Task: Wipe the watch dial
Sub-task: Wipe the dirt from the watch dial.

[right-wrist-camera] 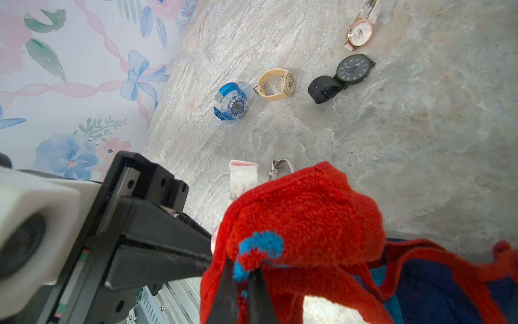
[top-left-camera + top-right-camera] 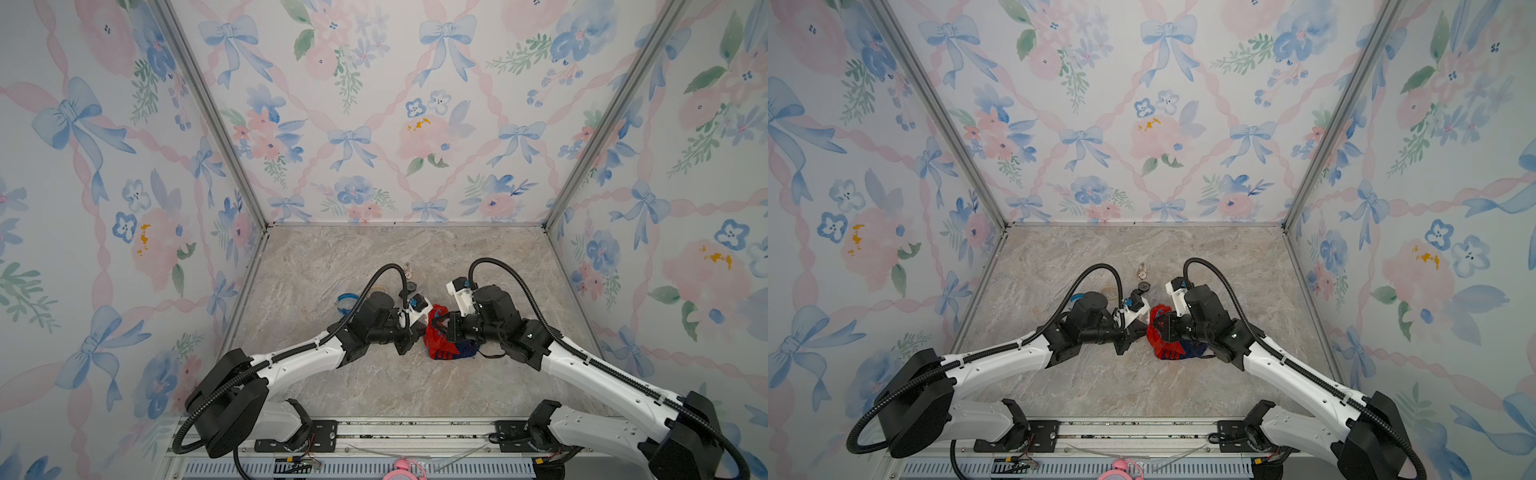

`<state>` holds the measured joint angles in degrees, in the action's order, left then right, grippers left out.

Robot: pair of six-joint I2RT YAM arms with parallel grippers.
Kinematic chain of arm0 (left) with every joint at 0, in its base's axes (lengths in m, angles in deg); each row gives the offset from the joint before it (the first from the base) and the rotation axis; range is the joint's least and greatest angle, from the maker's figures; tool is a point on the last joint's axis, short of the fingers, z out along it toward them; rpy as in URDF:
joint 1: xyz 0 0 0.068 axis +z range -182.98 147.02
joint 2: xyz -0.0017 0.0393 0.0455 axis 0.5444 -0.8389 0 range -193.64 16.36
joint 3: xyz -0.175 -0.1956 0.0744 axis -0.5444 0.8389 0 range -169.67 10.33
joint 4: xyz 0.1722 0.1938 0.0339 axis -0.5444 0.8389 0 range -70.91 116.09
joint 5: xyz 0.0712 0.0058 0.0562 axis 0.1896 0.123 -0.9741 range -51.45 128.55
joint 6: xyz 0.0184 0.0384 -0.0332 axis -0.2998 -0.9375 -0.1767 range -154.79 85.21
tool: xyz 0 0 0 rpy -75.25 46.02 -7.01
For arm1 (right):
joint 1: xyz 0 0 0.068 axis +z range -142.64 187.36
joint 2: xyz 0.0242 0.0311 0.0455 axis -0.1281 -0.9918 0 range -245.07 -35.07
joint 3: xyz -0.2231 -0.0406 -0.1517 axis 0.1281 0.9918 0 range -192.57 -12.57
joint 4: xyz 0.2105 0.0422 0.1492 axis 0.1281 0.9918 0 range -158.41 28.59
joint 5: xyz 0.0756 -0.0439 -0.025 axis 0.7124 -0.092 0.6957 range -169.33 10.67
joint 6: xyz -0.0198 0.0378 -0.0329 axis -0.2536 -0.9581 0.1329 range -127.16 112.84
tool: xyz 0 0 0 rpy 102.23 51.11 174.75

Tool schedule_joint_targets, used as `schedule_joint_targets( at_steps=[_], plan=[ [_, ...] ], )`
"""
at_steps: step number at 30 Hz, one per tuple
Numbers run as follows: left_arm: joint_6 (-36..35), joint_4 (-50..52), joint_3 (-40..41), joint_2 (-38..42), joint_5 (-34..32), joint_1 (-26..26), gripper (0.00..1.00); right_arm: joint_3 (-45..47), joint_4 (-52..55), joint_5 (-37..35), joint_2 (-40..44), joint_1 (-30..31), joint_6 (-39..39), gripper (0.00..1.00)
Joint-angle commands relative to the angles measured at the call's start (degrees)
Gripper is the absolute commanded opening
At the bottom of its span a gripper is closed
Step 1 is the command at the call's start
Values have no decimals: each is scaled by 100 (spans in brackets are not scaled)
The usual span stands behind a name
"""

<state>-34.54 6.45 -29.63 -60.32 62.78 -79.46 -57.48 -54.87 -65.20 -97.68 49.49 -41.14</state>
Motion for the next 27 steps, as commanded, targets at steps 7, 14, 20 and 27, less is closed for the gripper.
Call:
schedule_joint_targets(
  at_steps=[7,14,20,27],
  plan=[
    [-110,-233,-46,-163,223,-193,0,-312,-289,160,-132,50,125,0],
    [-172,-203,-29,-79,240,-207,0,-227,-175,46,-200,-192,206,0],
    [-192,-111,-18,-53,200,-221,0,-245,-435,254,-251,-124,97,0],
    [-168,-29,-147,-103,-18,-211,0,-365,-282,39,-301,455,10,0]
  ],
)
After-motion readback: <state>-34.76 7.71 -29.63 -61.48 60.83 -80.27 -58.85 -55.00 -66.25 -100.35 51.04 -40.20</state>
